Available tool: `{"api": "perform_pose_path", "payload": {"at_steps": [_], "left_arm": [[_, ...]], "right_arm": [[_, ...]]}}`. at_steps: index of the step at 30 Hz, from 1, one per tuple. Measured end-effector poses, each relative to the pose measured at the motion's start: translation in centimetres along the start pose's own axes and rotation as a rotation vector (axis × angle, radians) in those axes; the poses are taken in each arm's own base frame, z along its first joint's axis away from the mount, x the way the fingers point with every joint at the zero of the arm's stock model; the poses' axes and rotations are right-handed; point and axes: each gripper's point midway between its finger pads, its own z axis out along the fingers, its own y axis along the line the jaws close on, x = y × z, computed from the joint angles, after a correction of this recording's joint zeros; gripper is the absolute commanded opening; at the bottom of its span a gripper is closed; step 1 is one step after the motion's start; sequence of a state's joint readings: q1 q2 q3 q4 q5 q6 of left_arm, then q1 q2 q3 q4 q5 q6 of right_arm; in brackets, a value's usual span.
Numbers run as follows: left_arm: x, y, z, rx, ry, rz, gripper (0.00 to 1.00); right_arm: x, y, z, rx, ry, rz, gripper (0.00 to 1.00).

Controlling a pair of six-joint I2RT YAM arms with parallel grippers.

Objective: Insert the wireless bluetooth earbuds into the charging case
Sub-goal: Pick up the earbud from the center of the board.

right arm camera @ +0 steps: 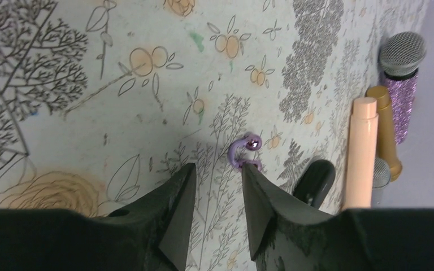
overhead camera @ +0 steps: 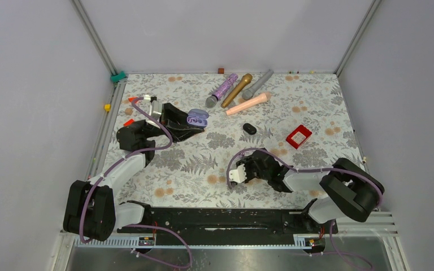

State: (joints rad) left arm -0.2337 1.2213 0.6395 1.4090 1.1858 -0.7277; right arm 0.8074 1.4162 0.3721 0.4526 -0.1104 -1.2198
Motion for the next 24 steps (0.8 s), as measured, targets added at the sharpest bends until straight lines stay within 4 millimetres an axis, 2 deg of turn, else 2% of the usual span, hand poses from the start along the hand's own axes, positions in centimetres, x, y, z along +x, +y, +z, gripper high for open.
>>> {"api": "perform_pose_path", "payload": {"at_steps": [8, 24], "left_arm": [[0.0, 0.0, 0.0, 0.000, 0.000, -0.004, 0.14], [0.0, 0.0, 0.0, 0.000, 0.000, -0.006, 0.14]], "right_arm": [[0.3, -0.4, 0.8, 0.016, 0.008, -0.035, 0.27], [1.1, -1.2, 1.4, -0.038, 0.074, -0.026, 0.31]]}}
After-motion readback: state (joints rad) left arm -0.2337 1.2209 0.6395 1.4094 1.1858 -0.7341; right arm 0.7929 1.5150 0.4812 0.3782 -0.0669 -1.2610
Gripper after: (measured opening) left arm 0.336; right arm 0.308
